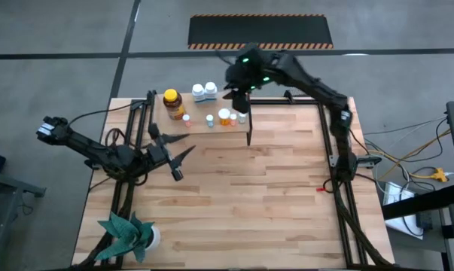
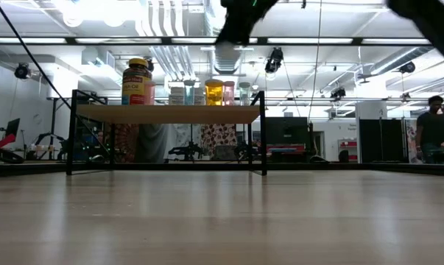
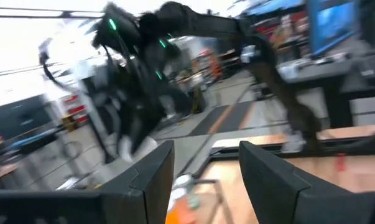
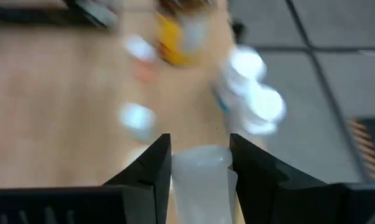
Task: Pick and place medicine bottles onto shelf by color
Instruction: Put the transparent pill bottle on the shelf
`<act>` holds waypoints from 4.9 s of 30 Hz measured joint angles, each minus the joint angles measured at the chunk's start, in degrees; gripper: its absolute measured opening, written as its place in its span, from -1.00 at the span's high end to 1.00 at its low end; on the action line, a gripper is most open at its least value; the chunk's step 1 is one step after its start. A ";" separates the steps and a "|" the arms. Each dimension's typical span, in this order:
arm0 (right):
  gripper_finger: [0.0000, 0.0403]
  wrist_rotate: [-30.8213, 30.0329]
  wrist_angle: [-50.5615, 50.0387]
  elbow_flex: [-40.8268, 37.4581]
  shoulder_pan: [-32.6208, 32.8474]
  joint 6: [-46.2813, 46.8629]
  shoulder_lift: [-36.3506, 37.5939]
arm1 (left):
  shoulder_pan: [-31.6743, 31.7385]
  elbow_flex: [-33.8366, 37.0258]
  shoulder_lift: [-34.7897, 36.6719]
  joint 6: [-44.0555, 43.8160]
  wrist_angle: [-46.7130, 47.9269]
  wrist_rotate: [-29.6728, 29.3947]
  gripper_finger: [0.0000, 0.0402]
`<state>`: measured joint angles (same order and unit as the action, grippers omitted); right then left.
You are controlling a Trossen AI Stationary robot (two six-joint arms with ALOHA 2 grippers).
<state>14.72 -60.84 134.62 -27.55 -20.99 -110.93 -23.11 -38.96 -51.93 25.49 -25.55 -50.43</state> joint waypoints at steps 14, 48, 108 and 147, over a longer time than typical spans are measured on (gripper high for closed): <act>0.39 5.01 60.29 -52.05 23.87 15.54 31.83 | -0.02 0.07 -18.58 0.69 -26.85 10.99 0.18; 0.40 -9.77 140.43 -88.75 36.17 21.44 28.54 | 7.15 -13.57 -47.90 6.28 -58.96 27.90 -0.24; -0.36 -23.89 68.19 -84.82 36.15 16.78 55.19 | 48.18 -48.85 -30.58 -34.44 115.47 53.35 0.44; -0.29 -23.39 65.55 -84.82 36.15 15.83 55.25 | 53.42 -51.17 -36.49 -34.17 115.36 54.27 0.42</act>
<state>-8.67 4.72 49.80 8.60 -5.16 -55.68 30.31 -90.13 -88.42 -8.68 89.81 3.85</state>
